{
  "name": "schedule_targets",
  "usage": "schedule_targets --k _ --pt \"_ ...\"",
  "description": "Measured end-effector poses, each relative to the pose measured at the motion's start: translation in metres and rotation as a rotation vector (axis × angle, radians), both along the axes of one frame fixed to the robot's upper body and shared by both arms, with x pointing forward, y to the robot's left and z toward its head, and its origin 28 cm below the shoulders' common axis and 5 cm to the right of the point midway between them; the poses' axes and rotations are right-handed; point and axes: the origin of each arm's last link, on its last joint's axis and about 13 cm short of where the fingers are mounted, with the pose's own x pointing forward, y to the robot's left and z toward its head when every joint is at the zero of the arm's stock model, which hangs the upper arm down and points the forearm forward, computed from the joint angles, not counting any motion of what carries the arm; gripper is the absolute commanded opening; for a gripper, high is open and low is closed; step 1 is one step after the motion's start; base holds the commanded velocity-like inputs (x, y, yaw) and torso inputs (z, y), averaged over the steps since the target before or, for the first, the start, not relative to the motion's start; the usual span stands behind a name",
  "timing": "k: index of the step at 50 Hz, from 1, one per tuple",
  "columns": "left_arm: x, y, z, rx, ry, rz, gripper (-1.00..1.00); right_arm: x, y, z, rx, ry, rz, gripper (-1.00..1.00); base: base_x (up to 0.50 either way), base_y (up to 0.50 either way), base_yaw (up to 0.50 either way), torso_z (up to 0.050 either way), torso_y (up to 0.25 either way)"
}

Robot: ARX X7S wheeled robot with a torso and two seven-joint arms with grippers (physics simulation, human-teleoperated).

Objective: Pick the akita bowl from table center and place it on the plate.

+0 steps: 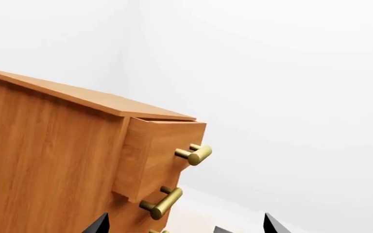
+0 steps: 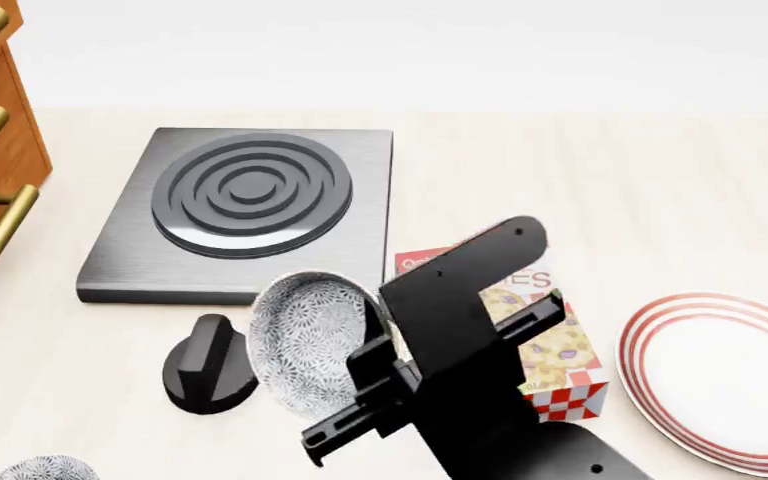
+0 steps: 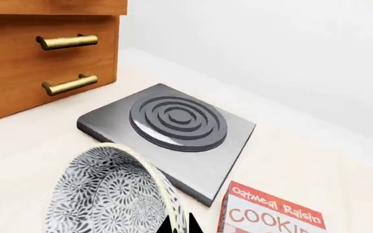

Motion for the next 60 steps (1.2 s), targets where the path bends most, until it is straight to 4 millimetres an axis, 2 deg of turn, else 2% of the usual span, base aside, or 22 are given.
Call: schedule_targets --k 17,28,42,60 --pt "0.0 -0.001 0.0 0.004 -0.002 -0.005 1.0 -0.004 -0.047 0.066 -0.102 -0.333 -0.242 -1.0 0.0 0.0 0.0 0.0 0.0" --pt "-0.001 -0.001 -0.001 0.005 -0.002 -0.008 1.0 -0.004 -0.08 0.089 -0.06 -0.415 -0.459 -1.0 0.0 0.0 0.0 0.0 0.001" --pt "-0.002 -0.001 -0.001 0.005 -0.003 -0.008 1.0 0.004 -0.111 0.088 0.093 -0.311 -0.701 -1.0 0.0 0.0 0.0 0.0 0.0" --pt "-0.002 -0.001 0.0 0.001 -0.005 -0.008 1.0 0.016 -0.122 0.066 0.199 -0.098 -0.762 -1.0 0.0 0.0 0.0 0.0 0.001"
